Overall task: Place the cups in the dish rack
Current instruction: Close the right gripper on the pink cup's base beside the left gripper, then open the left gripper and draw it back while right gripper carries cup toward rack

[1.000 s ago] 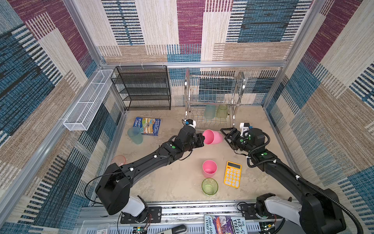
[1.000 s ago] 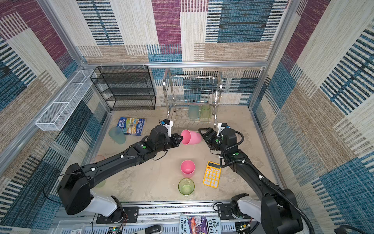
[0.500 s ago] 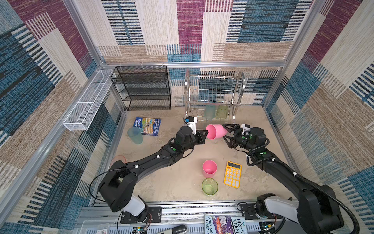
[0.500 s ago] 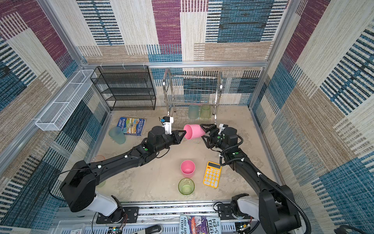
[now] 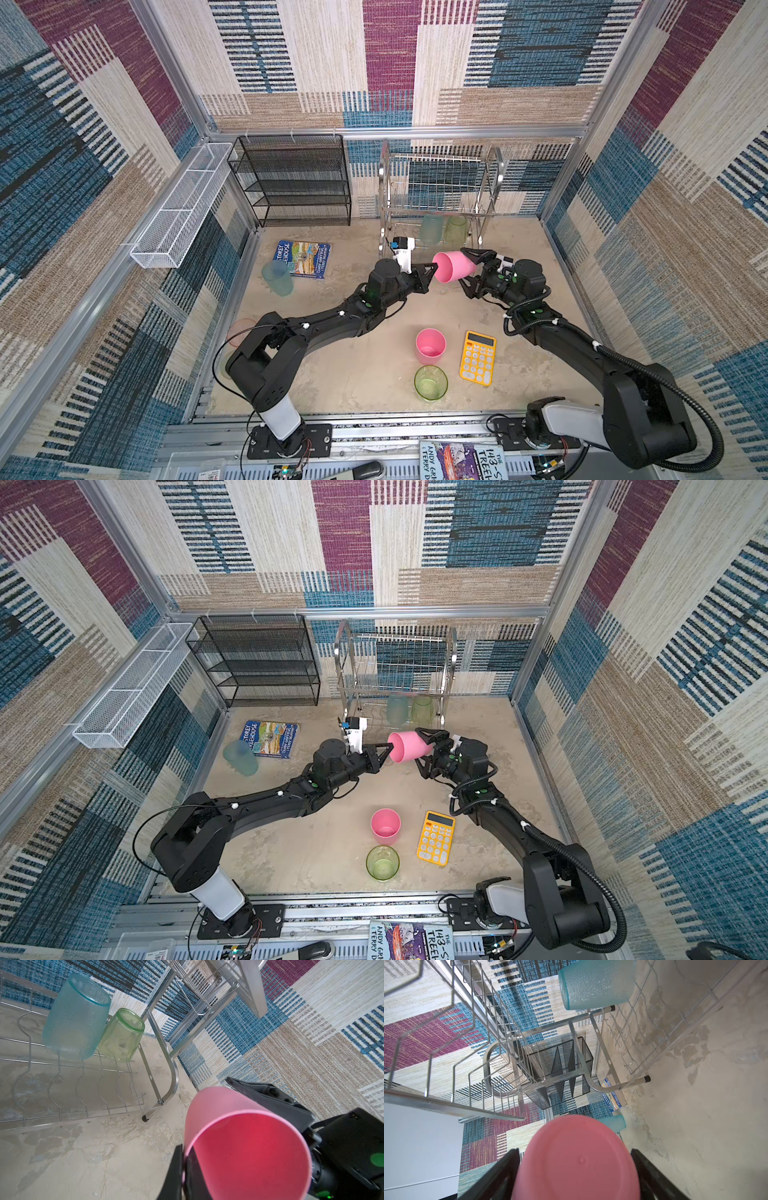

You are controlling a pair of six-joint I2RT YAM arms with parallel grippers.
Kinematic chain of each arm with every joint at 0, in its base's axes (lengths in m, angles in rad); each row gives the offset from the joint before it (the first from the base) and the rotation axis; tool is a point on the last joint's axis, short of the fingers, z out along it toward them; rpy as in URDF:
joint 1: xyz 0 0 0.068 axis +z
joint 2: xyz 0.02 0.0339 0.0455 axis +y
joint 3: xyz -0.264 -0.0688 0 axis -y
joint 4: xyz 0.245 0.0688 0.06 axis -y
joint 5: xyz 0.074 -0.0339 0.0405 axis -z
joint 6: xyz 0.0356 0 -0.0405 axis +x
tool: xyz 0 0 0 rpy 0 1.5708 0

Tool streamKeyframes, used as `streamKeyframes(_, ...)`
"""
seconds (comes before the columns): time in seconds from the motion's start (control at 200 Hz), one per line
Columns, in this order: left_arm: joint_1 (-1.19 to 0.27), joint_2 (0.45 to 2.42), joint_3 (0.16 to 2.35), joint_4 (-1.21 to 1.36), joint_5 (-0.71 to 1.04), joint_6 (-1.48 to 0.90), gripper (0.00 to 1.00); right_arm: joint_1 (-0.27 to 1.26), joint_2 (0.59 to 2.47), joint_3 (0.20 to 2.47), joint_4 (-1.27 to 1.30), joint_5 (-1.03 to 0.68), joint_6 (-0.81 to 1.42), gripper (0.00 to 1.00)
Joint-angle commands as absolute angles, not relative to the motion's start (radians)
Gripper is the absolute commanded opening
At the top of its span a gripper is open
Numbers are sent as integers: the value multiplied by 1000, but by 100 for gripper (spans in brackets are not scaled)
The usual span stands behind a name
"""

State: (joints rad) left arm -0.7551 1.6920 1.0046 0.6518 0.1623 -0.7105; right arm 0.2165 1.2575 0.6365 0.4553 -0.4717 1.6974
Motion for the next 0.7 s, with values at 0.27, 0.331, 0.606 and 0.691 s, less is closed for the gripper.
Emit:
streamKeyframes(0.27,-736,1729,1006,773,179,-687,7,218,1273,671,485,-440,1745,66)
streamKeyframes(0.331,-732,1733,1004,773,181,-689,13,218,1273,675,475,-430,1737,62)
streamKeyframes(0.606,-697,1662,989,583,158,-692,56,221,1265,718,396,-366,1584,58)
streamKeyframes(0.691,-678,1615,997,415,117,-698,61,229,1246,741,342,-308,1495,57)
